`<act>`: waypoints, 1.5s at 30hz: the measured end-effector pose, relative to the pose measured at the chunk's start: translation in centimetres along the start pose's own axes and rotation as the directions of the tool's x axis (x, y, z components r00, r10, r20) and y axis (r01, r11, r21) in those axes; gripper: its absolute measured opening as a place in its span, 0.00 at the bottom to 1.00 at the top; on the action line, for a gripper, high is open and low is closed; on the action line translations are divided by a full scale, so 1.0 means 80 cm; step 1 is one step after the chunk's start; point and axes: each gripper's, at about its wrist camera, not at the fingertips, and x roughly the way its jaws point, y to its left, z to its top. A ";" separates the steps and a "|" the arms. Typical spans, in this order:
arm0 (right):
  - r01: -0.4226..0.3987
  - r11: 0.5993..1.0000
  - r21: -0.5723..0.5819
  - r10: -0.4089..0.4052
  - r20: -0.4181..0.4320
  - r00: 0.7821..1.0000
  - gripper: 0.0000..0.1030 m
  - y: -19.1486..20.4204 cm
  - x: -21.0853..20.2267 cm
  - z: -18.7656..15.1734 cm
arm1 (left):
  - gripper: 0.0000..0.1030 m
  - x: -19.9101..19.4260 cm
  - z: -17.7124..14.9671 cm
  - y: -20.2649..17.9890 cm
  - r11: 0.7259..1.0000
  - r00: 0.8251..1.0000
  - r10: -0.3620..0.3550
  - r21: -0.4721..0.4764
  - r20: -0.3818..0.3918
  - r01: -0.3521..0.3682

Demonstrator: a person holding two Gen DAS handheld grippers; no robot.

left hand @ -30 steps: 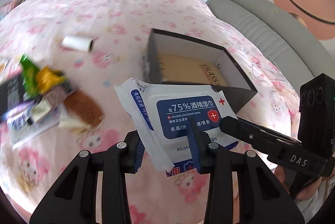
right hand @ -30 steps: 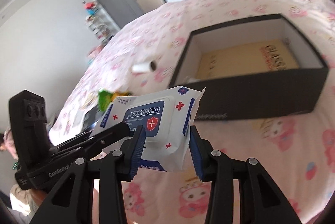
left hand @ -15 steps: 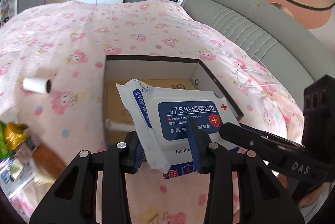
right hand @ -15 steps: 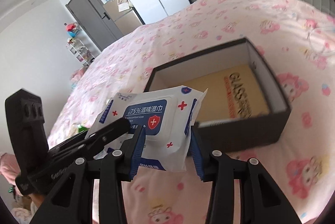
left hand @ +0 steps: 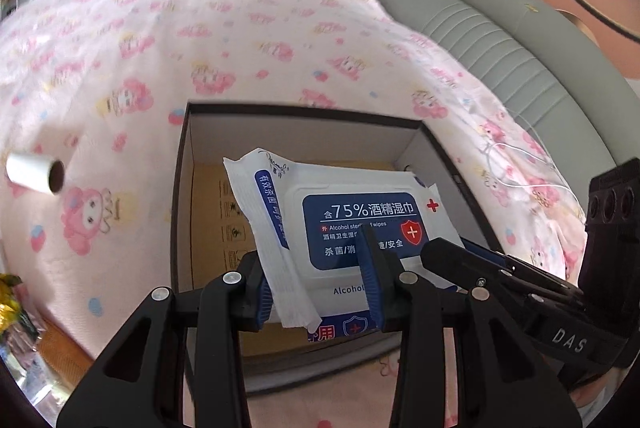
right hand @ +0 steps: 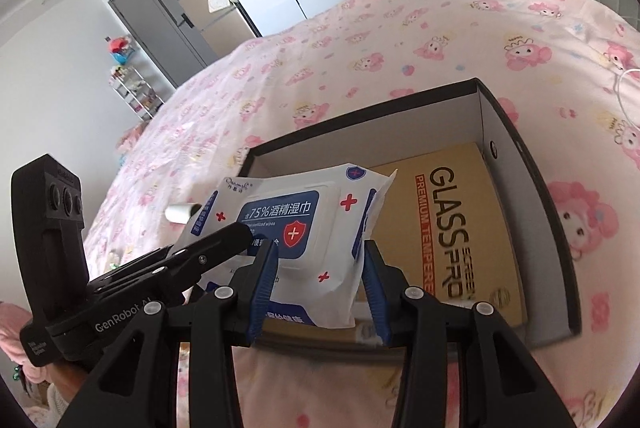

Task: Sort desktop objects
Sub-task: 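Lower the wipes pack into the box and open the left gripper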

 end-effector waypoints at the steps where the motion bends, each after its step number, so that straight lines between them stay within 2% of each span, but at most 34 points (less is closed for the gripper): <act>1: 0.006 1.000 -0.002 -0.006 -0.006 1.000 0.38 -0.001 0.005 0.000 | 0.36 0.006 0.000 0.002 1.000 1.000 0.009 -0.007 -0.011 -0.010; 3: 0.019 1.000 0.002 -0.019 -0.029 0.999 0.38 -0.005 0.020 0.000 | 0.36 0.015 -0.001 0.002 0.999 0.999 0.035 0.000 -0.028 -0.035; 6: 0.030 0.999 0.019 -0.028 -0.069 0.997 0.38 -0.011 0.042 -0.003 | 0.45 0.031 -0.001 0.002 0.996 0.995 0.080 0.029 -0.058 -0.079; 11: 0.076 0.997 0.002 -0.075 -0.118 0.990 0.38 -0.013 0.069 -0.008 | 0.47 0.052 -0.003 0.012 0.989 0.982 0.144 0.048 -0.121 -0.139; 12: 0.081 0.997 -0.005 -0.081 -0.115 0.990 0.38 -0.012 0.070 -0.008 | 0.51 0.051 -0.004 0.012 0.988 0.981 0.148 0.054 -0.122 -0.143; 13: 0.081 0.997 -0.008 -0.081 -0.102 0.991 0.38 -0.012 0.068 -0.007 | 0.59 0.049 -0.004 0.013 0.988 0.981 0.148 0.051 -0.122 -0.143; 17: 0.108 0.994 0.002 -0.108 -0.053 0.993 0.38 -0.010 0.048 0.003 | 0.61 0.038 0.000 0.021 0.988 0.982 0.154 0.031 -0.110 -0.151; 21: 0.099 0.995 -0.012 -0.100 -0.040 0.994 0.38 -0.001 0.031 0.009 | 0.56 0.010 0.000 0.018 0.986 0.986 0.159 0.055 -0.041 -0.156; 25: 0.145 0.987 -0.062 -0.152 -0.115 0.982 0.38 0.008 0.033 -0.001 | 0.56 0.013 0.000 0.011 0.989 0.989 0.126 0.089 -0.073 -0.119; 26: 0.144 0.987 -0.074 -0.155 -0.165 0.974 0.38 0.007 0.040 -0.007 | 0.56 0.022 0.002 0.011 0.988 0.987 0.132 0.092 -0.091 -0.124; 28: 0.142 0.984 -0.103 -0.164 -0.249 0.955 0.38 0.005 0.054 -0.012 | 0.55 0.037 0.005 0.010 0.985 0.980 0.156 0.093 -0.125 -0.145; 30: 0.139 0.983 -0.118 -0.168 -0.294 0.941 0.38 0.004 0.060 -0.014 | 0.55 0.050 0.007 0.010 0.978 0.967 0.201 0.085 -0.155 -0.189; 32: 0.151 0.981 -0.119 -0.184 -0.343 0.921 0.39 0.000 0.072 -0.009 | 0.51 0.063 0.008 0.010 0.969 0.951 0.245 0.079 -0.186 -0.234; 33: 0.162 0.979 -0.122 -0.196 -0.364 0.911 0.39 -0.002 0.077 -0.006 | 0.45 0.070 0.009 0.010 0.964 0.942 0.267 0.076 -0.202 -0.256; 36: 0.233 0.960 -0.153 -0.274 -0.368 0.889 0.40 -0.007 0.096 -0.002 | 0.43 0.071 0.008 0.008 0.962 0.935 0.273 0.063 -0.225 -0.266; 38: 0.241 0.958 -0.153 -0.282 -0.379 0.882 0.40 -0.009 0.107 0.000 | 0.39 0.067 0.007 0.012 0.962 0.936 0.272 0.057 -0.224 -0.267; 40: 0.252 0.952 -0.176 -0.301 -0.369 0.879 0.40 -0.005 0.112 0.001 | 0.35 0.062 0.008 0.017 0.964 0.938 0.265 0.048 -0.225 -0.261; 45: 0.296 0.940 -0.171 -0.338 -0.328 0.882 0.40 -0.008 0.115 0.009 | 0.35 0.053 0.006 0.022 0.972 0.949 0.233 0.041 -0.214 -0.229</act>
